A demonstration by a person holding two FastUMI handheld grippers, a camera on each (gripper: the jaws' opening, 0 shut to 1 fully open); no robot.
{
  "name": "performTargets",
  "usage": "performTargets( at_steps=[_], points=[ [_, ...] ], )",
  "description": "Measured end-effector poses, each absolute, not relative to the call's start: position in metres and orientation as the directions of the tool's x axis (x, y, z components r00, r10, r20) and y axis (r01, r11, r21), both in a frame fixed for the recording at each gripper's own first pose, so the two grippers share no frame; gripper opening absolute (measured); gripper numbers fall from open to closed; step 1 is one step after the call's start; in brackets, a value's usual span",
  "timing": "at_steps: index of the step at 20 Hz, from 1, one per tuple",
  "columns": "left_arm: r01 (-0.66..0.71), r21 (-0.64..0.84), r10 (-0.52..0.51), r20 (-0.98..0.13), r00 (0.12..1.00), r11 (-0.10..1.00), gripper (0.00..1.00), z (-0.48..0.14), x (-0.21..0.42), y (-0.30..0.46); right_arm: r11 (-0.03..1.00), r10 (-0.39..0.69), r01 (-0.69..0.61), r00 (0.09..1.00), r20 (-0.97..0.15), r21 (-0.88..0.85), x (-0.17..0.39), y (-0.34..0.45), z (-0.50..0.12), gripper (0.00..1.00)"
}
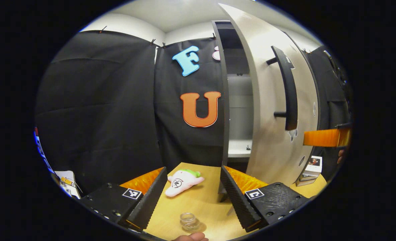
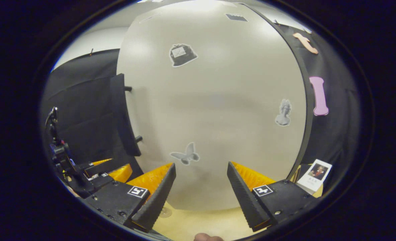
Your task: Open the cabinet door with the right hand, grasp the bottle in the cabinet with the left hand and place it on the coaster, then close the cabinet door with the right hand.
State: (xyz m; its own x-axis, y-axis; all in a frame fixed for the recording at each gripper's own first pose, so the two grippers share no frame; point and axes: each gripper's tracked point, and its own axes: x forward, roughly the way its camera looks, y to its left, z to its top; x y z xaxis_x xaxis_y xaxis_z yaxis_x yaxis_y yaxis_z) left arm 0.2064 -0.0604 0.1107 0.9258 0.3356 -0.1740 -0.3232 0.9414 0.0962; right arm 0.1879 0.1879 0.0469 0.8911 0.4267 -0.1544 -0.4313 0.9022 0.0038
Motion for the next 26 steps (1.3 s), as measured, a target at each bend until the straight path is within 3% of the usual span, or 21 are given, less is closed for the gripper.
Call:
performTargets(
  at_steps=[1,2,3,5,7,11,13,14,19,20,22,26],
  points=[
    [-0.348,0.101,0.360,-0.164,0.918,0.932,0.85,0.117,0.210,-0.065,0.916,0.395,-0.401,0.908,-0.135,-0.018,0.192,0.171,0.051,0.99],
    [-0.354,0.086,0.364,-0.150,0.919,0.931,0.96,0.126,0.216,-0.073,0.929,0.364,-0.369,0.925,-0.110,-0.027,0.197,0.155,0.054,0.99],
    [-0.360,0.076,0.368,-0.139,0.919,0.930,0.96,0.134,0.223,-0.080,0.947,0.316,-0.320,0.944,-0.091,-0.033,0.201,0.137,0.056,0.95],
    [-0.370,0.052,0.374,-0.137,0.917,0.928,0.93,0.145,0.228,-0.086,0.968,0.250,-0.251,0.966,-0.072,-0.010,0.204,0.107,0.053,0.99],
    [-0.395,0.056,0.399,-0.123,0.908,0.917,0.95,0.154,0.224,-0.085,0.969,0.245,-0.243,0.967,-0.077,0.034,0.207,0.093,0.044,0.95],
    [-0.393,0.115,0.404,-0.099,0.909,0.912,0.95,0.162,0.214,-0.090,0.972,0.234,-0.230,0.963,-0.137,0.046,0.208,0.084,0.030,0.99],
    [-0.349,0.120,0.361,-0.093,0.928,0.929,0.96,0.162,0.211,-0.101,0.968,0.251,-0.248,0.956,-0.149,0.037,0.200,0.090,0.031,0.96],
    [-0.321,0.105,0.330,-0.088,0.940,0.941,0.96,0.160,0.212,-0.109,0.970,0.242,-0.241,0.960,-0.140,0.024,0.191,0.091,0.033,1.00],
    [-0.185,0.097,0.194,-0.086,0.977,0.978,1.00,0.145,0.222,-0.144,0.978,0.196,-0.203,0.973,-0.123,-0.047,0.177,0.107,0.036,0.99],
    [-0.137,0.100,0.146,-0.085,0.986,0.985,0.95,0.143,0.227,-0.154,0.979,0.187,-0.197,0.972,-0.142,-0.060,0.179,0.110,0.036,1.00],
    [-0.067,0.111,0.074,-0.059,0.995,0.992,0.95,0.146,0.238,-0.163,0.985,0.165,-0.170,0.979,-0.118,-0.035,0.184,0.117,0.049,0.96],
    [-0.015,0.063,0.021,-0.084,0.996,0.998,0.96,0.136,0.257,-0.165,0.996,0.077,-0.079,0.995,-0.067,-0.037,0.181,0.114,0.063,1.00]
  ],
)
